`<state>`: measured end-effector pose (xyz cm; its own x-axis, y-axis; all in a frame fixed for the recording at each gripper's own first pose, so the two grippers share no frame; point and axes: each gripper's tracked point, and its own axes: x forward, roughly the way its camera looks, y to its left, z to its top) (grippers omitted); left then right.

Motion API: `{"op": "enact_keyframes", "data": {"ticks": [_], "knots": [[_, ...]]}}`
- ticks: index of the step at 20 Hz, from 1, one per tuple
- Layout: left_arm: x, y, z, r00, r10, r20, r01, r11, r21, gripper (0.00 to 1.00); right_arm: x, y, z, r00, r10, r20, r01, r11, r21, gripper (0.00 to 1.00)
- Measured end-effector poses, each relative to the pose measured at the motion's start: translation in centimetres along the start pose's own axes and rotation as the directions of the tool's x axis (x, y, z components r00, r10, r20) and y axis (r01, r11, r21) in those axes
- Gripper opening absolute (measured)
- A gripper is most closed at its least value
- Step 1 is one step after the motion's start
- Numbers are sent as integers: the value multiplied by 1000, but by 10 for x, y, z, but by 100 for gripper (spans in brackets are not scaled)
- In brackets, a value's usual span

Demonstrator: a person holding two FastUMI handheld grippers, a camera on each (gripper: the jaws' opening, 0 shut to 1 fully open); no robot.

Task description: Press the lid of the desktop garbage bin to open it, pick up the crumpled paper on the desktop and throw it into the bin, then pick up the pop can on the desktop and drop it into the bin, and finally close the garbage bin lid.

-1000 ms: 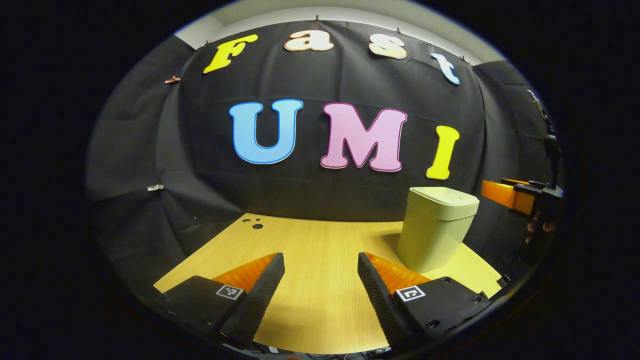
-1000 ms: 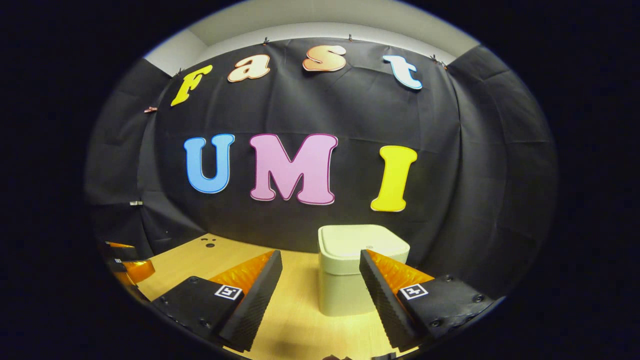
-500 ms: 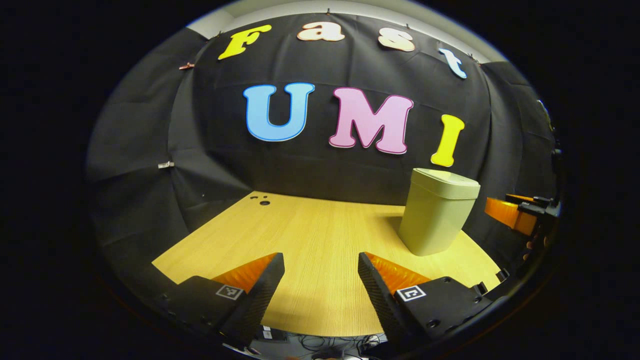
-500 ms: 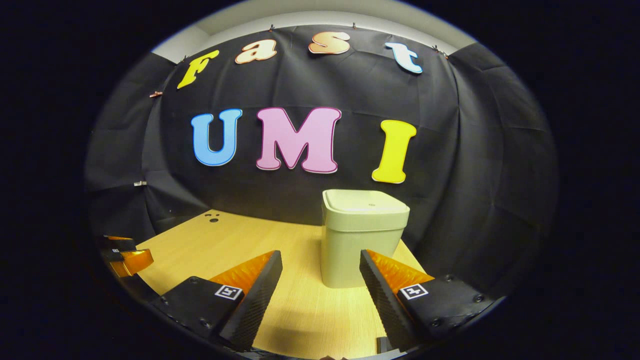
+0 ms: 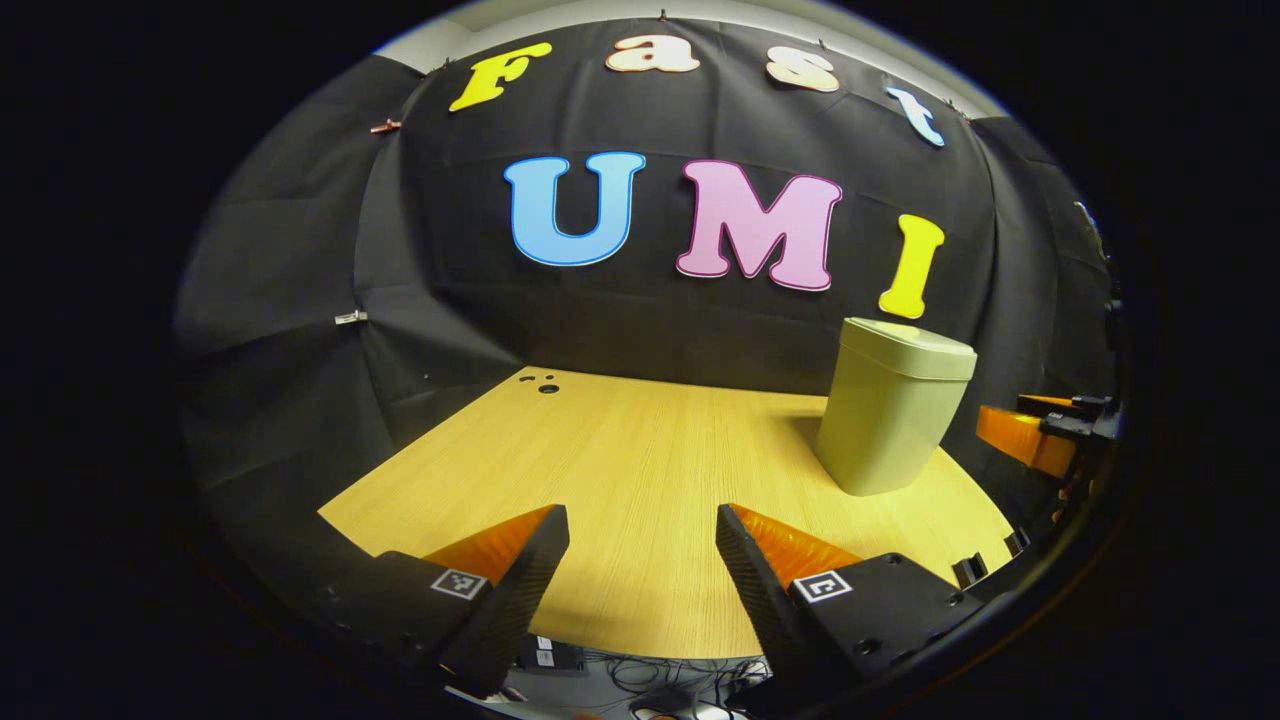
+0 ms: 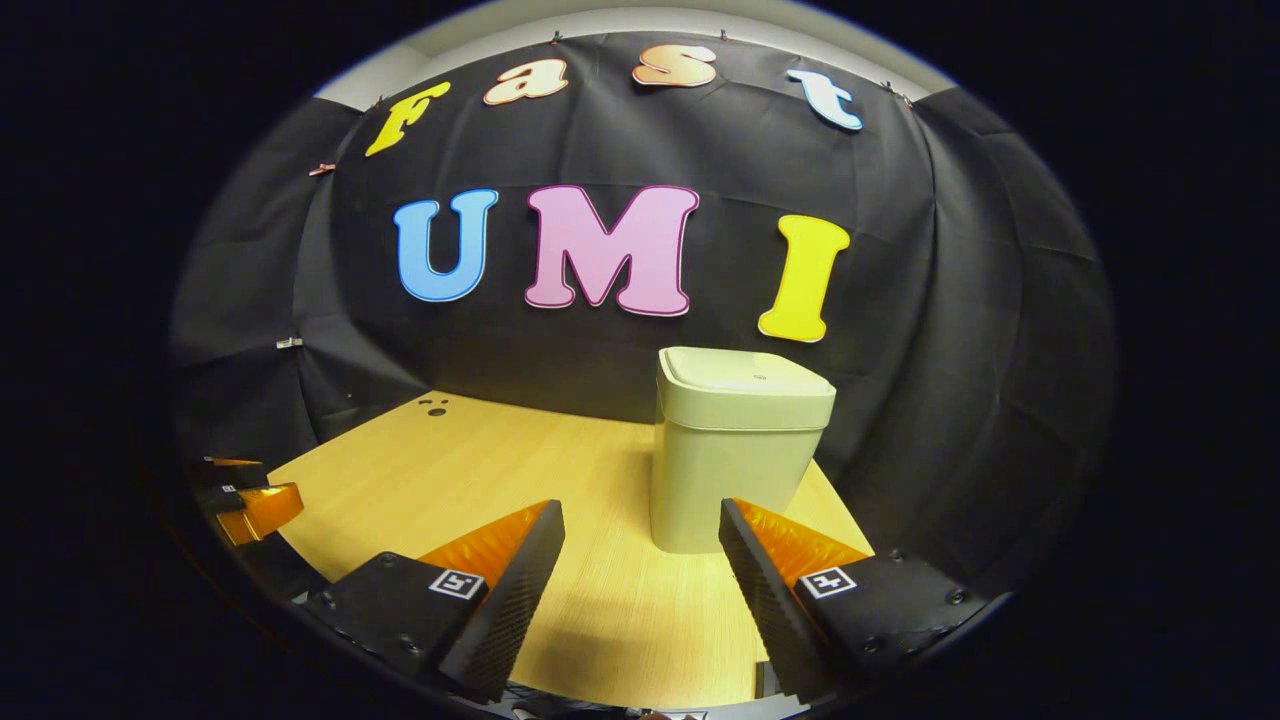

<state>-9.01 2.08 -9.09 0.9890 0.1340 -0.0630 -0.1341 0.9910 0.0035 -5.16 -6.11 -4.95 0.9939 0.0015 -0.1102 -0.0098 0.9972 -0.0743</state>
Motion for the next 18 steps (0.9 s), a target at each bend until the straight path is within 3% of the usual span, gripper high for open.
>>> {"op": "enact_keyframes", "data": {"ticks": [12,18], "knots": [[15,-36,13,995,-92,33,91,995,36,95,-3,-11,-4,999,-19,-31,18,1000,-7,98],[13,-34,12,995,-97,38,95,995,42,95,0,-4,-9,999,-7,-50,7,1000,-8,98]]}}
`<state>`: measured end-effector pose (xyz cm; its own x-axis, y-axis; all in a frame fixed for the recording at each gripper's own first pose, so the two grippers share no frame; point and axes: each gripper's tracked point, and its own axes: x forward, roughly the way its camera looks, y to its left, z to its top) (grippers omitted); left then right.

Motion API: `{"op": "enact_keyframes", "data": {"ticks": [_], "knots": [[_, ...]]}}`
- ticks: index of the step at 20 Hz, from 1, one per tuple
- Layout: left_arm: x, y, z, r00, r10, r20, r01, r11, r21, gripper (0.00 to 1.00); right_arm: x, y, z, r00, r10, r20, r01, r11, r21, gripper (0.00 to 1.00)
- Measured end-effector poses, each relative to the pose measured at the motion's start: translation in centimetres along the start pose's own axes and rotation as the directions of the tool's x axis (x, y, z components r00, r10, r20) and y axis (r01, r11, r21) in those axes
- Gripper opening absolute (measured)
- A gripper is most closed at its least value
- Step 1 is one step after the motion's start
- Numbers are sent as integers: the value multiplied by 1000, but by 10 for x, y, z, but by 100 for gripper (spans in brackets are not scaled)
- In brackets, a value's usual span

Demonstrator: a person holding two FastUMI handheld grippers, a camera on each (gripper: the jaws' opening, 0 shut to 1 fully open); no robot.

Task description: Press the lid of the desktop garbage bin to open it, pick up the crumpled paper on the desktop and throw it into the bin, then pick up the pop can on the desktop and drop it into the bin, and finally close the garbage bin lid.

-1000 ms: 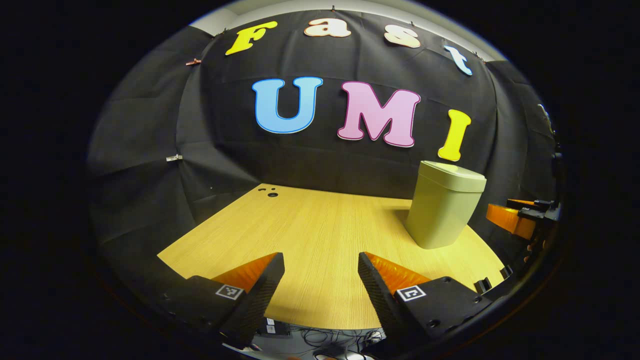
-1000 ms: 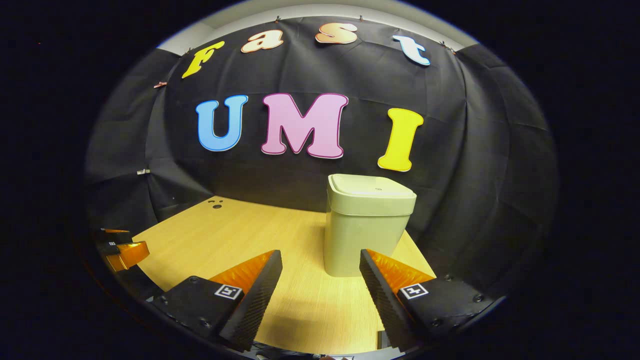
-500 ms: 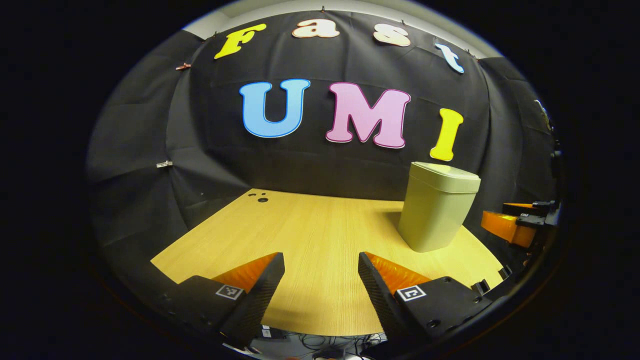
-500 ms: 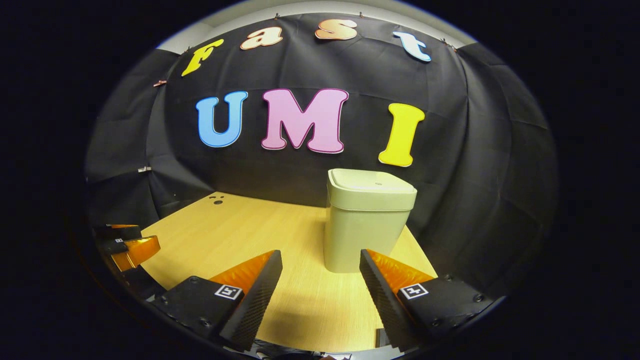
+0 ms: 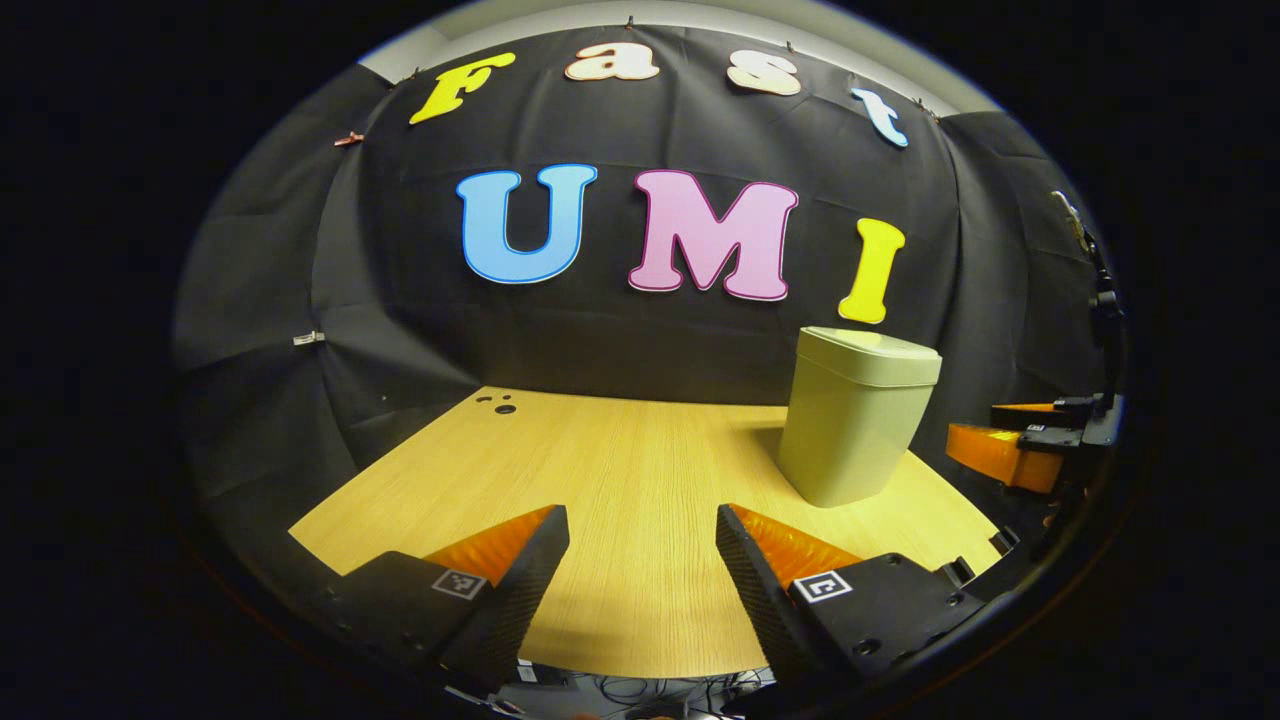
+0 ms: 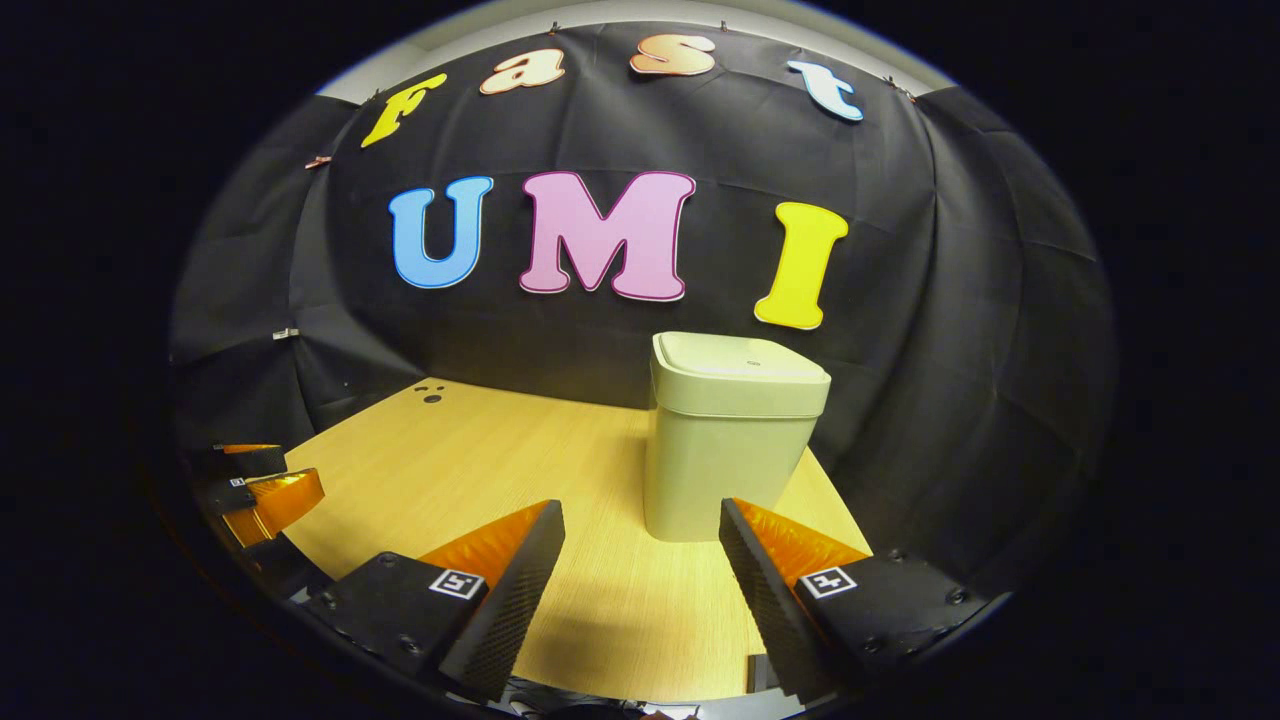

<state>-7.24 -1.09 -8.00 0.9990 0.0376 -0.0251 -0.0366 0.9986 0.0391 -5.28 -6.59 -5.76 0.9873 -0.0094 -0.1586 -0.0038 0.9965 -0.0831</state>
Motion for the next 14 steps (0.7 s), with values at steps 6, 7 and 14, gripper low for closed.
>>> {"op": "enact_keyframes", "data": {"ticks": [6,7,14], "knots": [[-2,12,-7,1000,22,-13,-22,1000,-19,95,3,14,-5,999,29,-19,-29,1000,-7,98],[-2,14,-9,999,28,-19,-29,999,-23,95,4,16,-5,999,32,-21,-32,999,-9,98],[-4,16,-8,999,43,-17,-43,999,-9,95,8,21,-10,998,47,-32,-47,999,2,98]]}}
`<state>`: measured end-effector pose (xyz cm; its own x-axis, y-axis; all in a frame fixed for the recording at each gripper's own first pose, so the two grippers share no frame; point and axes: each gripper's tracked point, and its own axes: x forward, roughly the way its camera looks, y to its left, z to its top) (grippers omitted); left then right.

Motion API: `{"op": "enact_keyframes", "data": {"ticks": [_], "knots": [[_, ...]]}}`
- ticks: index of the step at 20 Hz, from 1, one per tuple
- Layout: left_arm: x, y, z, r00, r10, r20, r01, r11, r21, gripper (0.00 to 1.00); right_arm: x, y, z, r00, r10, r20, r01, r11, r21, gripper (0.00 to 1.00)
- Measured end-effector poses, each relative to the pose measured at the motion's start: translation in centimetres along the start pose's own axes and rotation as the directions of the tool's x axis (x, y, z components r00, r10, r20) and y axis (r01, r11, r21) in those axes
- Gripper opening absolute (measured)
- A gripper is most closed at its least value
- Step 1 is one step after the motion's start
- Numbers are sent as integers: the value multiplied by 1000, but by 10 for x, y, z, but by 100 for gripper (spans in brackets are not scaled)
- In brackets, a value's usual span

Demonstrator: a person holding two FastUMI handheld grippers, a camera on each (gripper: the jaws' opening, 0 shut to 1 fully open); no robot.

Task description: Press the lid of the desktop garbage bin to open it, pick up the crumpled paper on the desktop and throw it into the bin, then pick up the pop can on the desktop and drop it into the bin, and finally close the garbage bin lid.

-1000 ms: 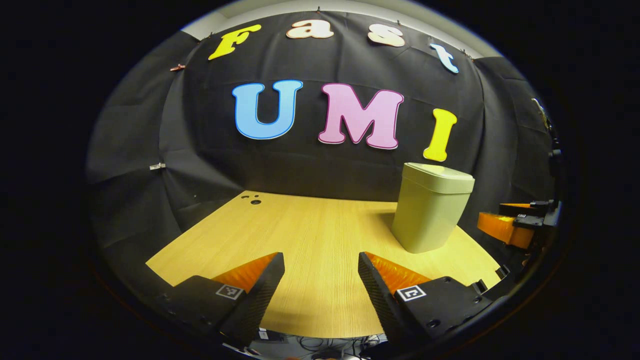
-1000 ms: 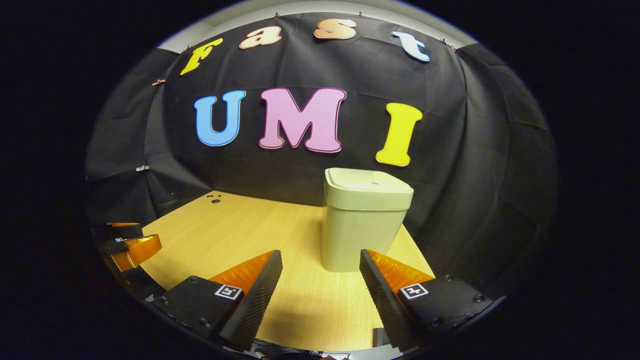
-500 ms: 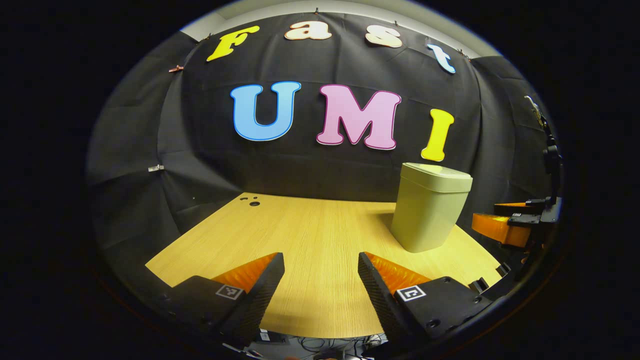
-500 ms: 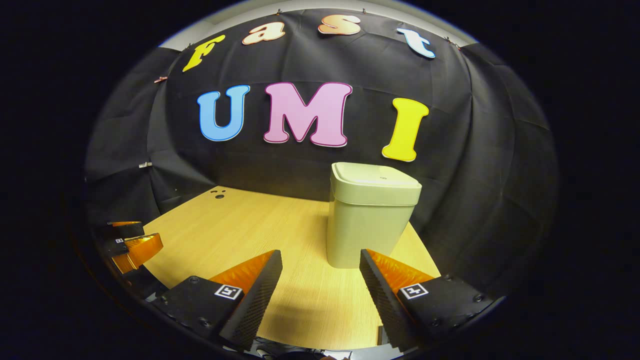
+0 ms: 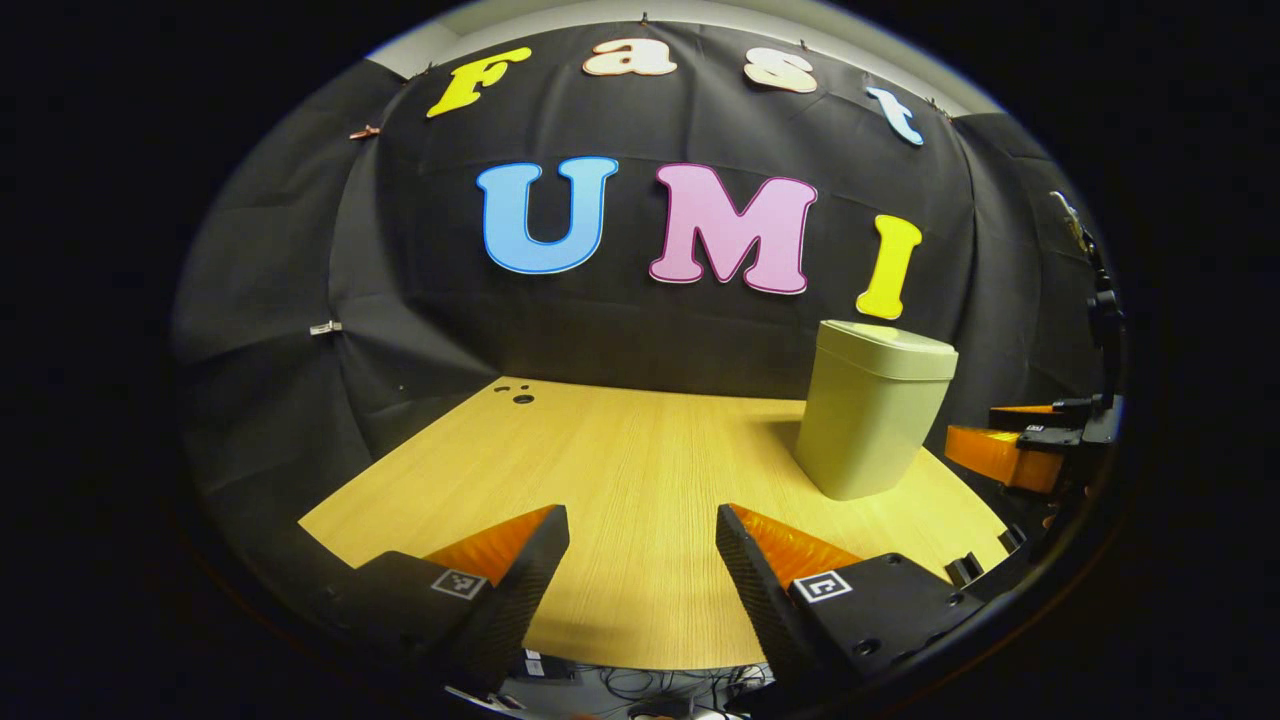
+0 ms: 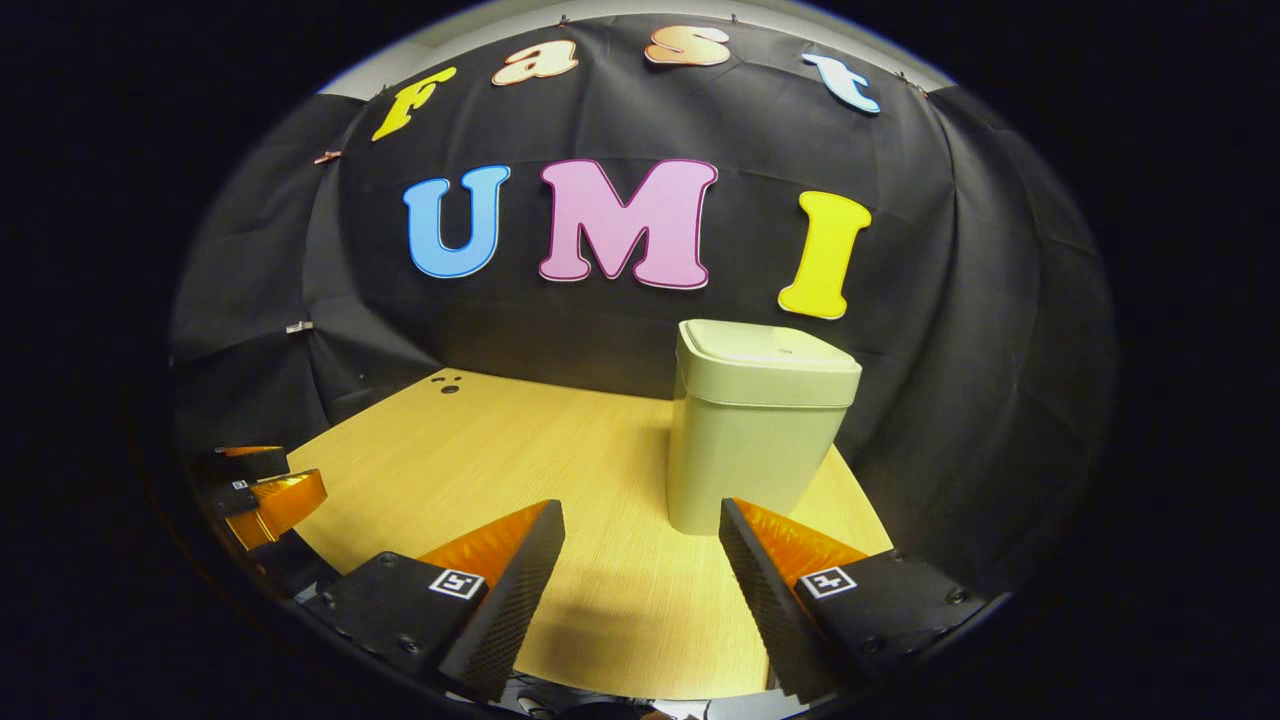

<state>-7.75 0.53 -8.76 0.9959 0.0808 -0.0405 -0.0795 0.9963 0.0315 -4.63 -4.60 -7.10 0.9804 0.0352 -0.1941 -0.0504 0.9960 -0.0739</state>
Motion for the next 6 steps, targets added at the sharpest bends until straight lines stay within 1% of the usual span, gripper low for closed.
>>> {"op": "enact_keyframes", "data": {"ticks": [4,6], "knots": [[0,0,2,1000,9,-5,-9,1000,-1,95,0,1,-1,1000,5,-7,-4,1000,4,98],[0,2,6,1000,28,-6,-28,1000,3,95,2,0,2,1000,4,2,-4,1000,5,98]]}}
